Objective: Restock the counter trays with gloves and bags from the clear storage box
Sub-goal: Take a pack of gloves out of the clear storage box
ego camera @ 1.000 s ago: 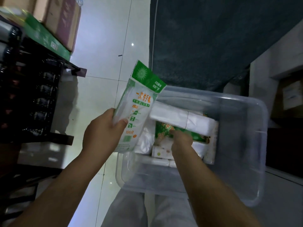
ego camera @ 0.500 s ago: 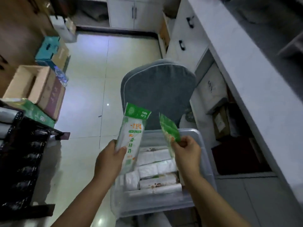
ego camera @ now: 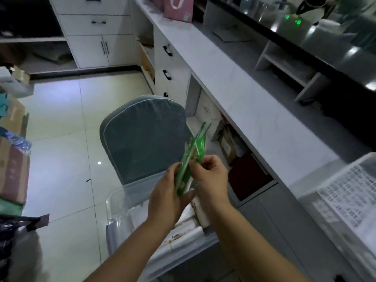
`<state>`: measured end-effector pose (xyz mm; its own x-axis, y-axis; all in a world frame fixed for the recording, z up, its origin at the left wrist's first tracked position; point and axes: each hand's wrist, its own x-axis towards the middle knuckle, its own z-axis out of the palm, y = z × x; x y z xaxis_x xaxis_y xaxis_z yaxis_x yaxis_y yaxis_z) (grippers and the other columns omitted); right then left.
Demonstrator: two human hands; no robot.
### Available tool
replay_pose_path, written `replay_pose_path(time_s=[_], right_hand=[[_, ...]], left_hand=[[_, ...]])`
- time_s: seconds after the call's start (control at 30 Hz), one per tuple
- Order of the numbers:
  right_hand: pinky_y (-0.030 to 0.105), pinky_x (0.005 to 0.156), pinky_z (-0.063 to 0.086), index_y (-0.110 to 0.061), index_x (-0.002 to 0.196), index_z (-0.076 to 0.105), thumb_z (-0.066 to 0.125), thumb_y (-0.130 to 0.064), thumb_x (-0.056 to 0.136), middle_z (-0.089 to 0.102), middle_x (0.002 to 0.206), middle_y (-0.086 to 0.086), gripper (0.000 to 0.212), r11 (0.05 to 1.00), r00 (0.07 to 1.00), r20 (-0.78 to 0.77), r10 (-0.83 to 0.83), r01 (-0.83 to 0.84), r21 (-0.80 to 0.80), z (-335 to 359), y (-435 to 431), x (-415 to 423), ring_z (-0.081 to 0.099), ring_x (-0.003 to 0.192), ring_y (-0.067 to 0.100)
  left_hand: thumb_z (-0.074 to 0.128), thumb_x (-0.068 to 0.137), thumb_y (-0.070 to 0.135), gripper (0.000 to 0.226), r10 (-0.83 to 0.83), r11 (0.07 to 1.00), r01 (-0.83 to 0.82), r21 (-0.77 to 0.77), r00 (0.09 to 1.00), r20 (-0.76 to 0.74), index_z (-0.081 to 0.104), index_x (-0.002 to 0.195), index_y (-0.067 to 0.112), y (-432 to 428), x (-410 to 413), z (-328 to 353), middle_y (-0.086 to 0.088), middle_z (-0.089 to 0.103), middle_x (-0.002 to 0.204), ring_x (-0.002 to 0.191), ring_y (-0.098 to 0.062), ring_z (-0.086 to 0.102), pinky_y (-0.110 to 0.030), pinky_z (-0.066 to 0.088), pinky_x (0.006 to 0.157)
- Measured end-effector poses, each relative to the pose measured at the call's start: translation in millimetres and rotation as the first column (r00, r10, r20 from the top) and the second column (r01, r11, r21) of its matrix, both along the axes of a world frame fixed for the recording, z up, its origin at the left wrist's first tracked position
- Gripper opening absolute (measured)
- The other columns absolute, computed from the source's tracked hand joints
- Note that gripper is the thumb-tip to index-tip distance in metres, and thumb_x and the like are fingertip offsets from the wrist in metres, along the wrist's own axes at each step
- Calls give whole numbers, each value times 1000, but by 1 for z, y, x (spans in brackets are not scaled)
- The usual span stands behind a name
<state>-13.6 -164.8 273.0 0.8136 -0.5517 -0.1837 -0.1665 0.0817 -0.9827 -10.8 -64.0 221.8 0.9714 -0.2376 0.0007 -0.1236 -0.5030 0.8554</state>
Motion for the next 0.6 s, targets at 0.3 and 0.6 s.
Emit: replay_pose_path(time_s=[0.3,0.6], right_hand=[[18,65,55,-27,78,60,68,-3,80,67,84,-7,25,979,999,43,-6,15,-205,12,-118,-77,64,76,5],[33,65,60,-9,117,49,65,-37,78,68,109,12,51,981,985,77,-154,142,133,50,-305,-214,71,88,23]], left_hand=[[58,86,30,28,-48,999,48,9,987,156,47,112,34,-95,-24,39,7,63,82,71,-19,60,-33,48,59],[65,84,15,18,-423,786,291,-545,896,-132,63,97,28,-261,-105,123,4,74,91,84,-13,71,-26,59,66]])
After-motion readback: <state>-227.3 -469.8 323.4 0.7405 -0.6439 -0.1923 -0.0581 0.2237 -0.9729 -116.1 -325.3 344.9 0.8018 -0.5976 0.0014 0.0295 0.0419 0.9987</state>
